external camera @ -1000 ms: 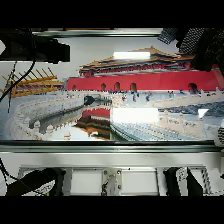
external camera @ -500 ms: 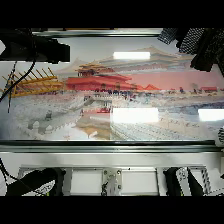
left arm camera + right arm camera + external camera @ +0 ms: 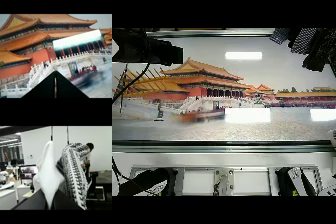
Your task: Fold the clothes and pants, and hang the long-sleeved shirts on hangers.
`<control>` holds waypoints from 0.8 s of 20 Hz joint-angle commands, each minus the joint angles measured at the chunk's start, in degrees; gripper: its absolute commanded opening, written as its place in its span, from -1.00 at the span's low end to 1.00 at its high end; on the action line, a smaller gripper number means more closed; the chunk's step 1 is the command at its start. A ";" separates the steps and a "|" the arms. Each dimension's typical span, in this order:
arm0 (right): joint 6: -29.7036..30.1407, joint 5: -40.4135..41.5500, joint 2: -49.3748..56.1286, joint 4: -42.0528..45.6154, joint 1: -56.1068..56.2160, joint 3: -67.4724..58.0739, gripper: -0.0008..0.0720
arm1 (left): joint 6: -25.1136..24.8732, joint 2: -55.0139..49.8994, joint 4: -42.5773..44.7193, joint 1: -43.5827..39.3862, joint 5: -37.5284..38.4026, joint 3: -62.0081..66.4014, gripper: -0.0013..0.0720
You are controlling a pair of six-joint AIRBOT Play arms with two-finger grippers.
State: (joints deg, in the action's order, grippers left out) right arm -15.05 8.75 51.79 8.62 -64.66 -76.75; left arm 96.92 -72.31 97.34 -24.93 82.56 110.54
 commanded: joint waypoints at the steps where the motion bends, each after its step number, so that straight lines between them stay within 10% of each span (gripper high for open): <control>1: -0.22 -1.18 1.18 -1.31 -0.66 0.00 -0.94 | -0.04 -0.15 0.02 -1.36 0.46 0.04 -0.93; 13: -0.20 -4.20 0.87 -1.27 -0.59 0.02 -0.89 | -0.07 -0.20 0.11 -2.36 0.39 0.04 -0.93; 14: -0.20 -4.96 0.59 -1.29 -0.59 0.02 -0.66 | -0.07 -0.20 0.15 -2.34 0.37 0.04 -0.93; 16: -0.20 -6.40 -0.09 -1.29 -0.59 0.02 0.43 | -0.09 -0.20 0.20 -2.34 0.33 0.04 -0.93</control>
State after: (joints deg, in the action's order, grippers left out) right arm -15.22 3.97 52.45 7.35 -65.25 -76.77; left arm 96.77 -72.47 97.38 -27.24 82.96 110.54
